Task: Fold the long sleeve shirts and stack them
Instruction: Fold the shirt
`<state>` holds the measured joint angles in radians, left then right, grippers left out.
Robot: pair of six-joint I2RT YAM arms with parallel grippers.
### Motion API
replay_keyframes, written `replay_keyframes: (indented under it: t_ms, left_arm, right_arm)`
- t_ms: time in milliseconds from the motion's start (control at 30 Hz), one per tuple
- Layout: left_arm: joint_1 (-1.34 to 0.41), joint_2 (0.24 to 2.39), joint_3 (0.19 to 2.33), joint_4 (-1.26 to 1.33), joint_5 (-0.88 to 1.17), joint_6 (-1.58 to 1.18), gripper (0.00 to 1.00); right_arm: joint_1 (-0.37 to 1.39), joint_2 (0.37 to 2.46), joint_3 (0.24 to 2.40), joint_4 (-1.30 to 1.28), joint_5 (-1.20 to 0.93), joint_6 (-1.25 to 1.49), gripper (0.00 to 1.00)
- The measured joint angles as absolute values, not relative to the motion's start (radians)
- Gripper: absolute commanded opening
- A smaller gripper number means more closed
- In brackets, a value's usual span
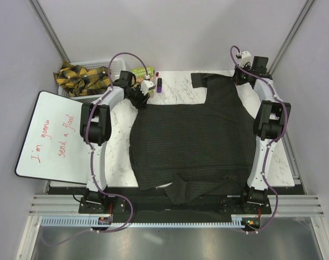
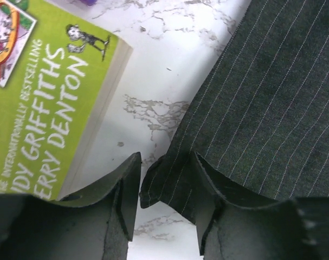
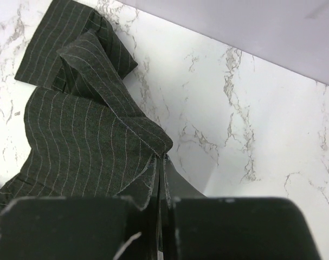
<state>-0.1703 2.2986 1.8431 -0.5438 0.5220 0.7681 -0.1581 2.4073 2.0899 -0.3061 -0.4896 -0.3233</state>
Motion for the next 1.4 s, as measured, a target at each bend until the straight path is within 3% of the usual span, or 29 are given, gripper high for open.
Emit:
replay_keyframes:
  t_ms: [133, 233, 333, 500, 567, 800, 1033, 1267, 1300, 1400]
  left_arm:
    - [-0.181, 2.309, 1.843, -0.549, 0.514, 0.789, 0.24]
    - [-0.184, 2.309, 1.843, -0.553, 0.505, 0.802, 0.15]
    - [-0.183, 2.309, 1.844, -0.555, 0.501, 0.802, 0.08]
    - [-0.178, 2.307, 1.851, -0.566, 0.500, 0.801, 0.04]
    - [-0.178, 2.307, 1.856, -0.570, 0.500, 0.801, 0.03]
    - [-0.176, 2.282, 1.860, -0.571, 0.499, 0.798, 0.21]
    - [-0.176, 2.280, 1.886, -0.573, 0.477, 0.797, 0.21]
    - [-0.176, 2.280, 1.893, -0.575, 0.469, 0.798, 0.04]
    - [-0.176, 2.280, 1.893, -0.575, 0.469, 0.797, 0.06]
    - [-0.176, 2.280, 1.893, -0.579, 0.470, 0.798, 0.21]
  right_arm:
    - [-0.158, 2.395, 2.090, -0.306, -0.494, -0.316, 0.00]
    - [-0.159, 2.383, 2.090, -0.304, -0.495, -0.309, 0.00]
    - [-0.160, 2.372, 2.090, -0.295, -0.496, -0.299, 0.00]
    - [-0.170, 2.355, 2.090, -0.266, -0.503, -0.260, 0.00]
    - [-0.176, 2.345, 2.090, -0.255, -0.508, -0.248, 0.00]
    - [-0.183, 2.315, 2.090, -0.245, -0.528, -0.230, 0.00]
    - [-0.183, 2.307, 2.090, -0.240, -0.549, -0.215, 0.00]
    - [-0.183, 2.307, 2.090, -0.239, -0.562, -0.202, 0.00]
    - [-0.183, 2.307, 2.090, -0.239, -0.564, -0.201, 0.00]
    - [-0.183, 2.307, 2.090, -0.239, -0.569, -0.196, 0.00]
